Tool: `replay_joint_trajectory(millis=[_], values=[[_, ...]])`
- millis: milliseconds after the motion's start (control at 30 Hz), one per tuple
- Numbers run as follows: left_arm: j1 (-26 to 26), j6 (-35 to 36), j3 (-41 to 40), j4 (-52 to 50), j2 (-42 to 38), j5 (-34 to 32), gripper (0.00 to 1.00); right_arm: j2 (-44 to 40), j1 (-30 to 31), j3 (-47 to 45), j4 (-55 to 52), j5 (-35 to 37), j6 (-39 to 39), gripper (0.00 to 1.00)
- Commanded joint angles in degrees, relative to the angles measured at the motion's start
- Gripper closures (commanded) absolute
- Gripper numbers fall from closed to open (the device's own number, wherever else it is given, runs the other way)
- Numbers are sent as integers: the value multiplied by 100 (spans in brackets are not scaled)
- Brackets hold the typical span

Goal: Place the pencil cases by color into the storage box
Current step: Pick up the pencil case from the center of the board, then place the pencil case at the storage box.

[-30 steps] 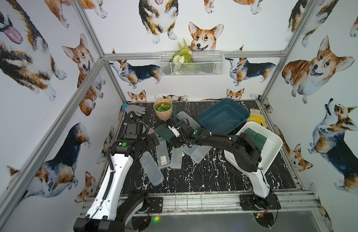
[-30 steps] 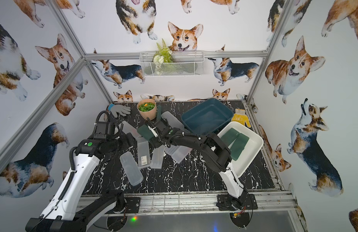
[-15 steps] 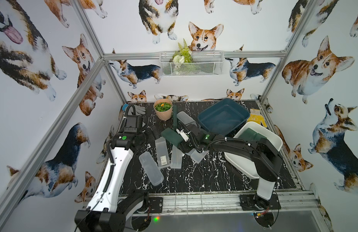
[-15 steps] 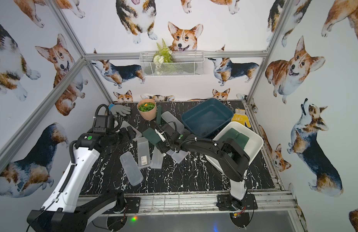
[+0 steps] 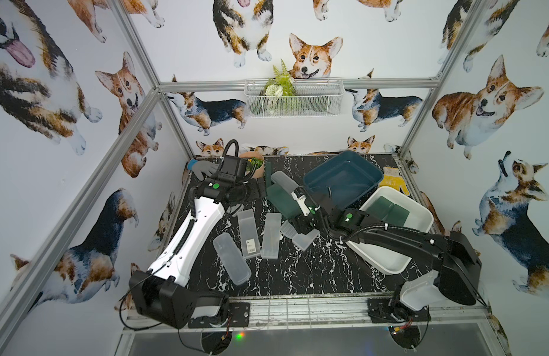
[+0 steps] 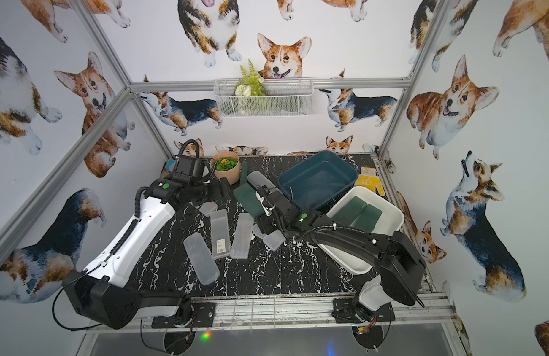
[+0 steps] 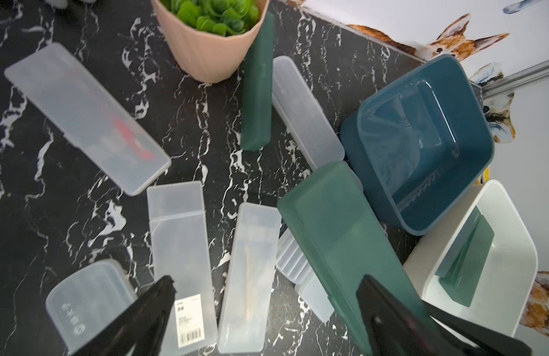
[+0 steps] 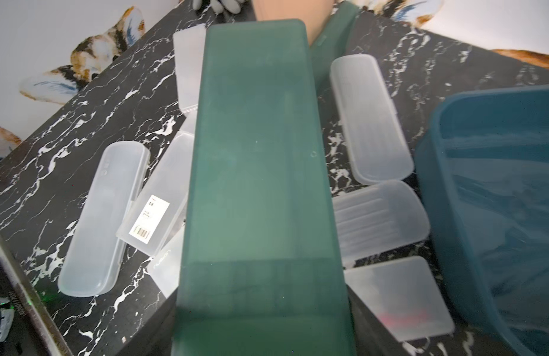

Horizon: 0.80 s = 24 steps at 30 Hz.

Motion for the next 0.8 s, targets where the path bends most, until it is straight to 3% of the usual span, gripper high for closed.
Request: replay_joint_trajectory(millis=[0,367,767], values=[[-324,4,342,158,316,-181,5,-426,-241,-198,-52,440,319,43],[-1198,404,1295,176,1240,-101,5,-1480,-1214,-658,-1017,1004,1036,42],[-2335,1023,1950,311,1977,62,5,-2612,-2753,-1048,-2398,1579,2090,42]])
